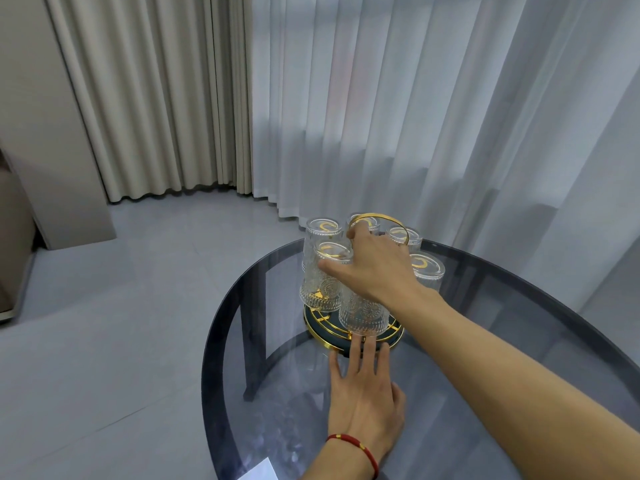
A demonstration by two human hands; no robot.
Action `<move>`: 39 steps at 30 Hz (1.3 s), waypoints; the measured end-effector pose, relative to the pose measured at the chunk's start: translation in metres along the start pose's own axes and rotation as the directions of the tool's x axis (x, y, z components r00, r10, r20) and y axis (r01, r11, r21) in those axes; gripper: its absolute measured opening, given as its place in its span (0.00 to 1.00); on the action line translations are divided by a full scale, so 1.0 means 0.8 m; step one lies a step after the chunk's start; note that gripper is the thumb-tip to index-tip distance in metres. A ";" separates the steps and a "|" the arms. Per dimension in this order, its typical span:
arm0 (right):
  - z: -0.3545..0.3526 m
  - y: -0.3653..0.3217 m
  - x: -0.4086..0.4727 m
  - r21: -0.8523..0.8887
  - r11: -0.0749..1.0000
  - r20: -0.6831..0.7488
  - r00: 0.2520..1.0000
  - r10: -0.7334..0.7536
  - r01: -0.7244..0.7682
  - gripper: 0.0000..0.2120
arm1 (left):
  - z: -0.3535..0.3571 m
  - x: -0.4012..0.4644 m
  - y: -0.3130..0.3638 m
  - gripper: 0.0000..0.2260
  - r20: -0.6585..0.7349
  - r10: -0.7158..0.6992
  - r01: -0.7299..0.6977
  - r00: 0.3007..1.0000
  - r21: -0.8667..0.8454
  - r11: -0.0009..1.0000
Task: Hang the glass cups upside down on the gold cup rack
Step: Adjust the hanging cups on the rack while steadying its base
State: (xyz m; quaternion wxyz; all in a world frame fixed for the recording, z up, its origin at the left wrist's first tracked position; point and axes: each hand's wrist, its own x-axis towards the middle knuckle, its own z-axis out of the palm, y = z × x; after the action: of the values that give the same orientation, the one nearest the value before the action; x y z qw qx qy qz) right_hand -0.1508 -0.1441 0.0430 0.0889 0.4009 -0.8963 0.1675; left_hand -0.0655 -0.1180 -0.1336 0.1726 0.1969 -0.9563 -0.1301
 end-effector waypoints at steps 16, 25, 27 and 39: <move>0.008 0.000 0.013 0.045 0.996 -0.002 0.997 -0.072 0.072 0.36 | 0.005 0.002 0.000 0.27 -0.020 0.005 -0.004 1.000 0.011 1.000; 0.010 0.005 0.012 -0.014 0.993 0.029 0.992 -0.119 0.119 0.36 | 0.006 0.000 0.000 0.26 -0.022 -0.001 0.002 1.000 0.019 1.000; 0.011 0.006 0.011 -0.041 0.990 0.039 0.990 -0.136 0.138 0.36 | 0.005 -0.001 0.000 0.26 -0.023 0.003 -0.002 1.000 0.017 1.000; 0.007 0.008 0.012 -0.096 0.980 0.057 0.984 -0.170 0.175 0.36 | 0.003 -0.001 0.000 0.27 -0.014 0.008 -0.009 1.000 -0.010 1.000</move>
State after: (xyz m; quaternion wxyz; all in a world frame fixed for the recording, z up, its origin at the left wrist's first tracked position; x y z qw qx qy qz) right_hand -0.1622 -0.1488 0.0395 0.1013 0.4762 -0.8673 0.1040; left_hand -0.0653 -0.1172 -0.1358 0.1807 0.1928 -0.9553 -0.1329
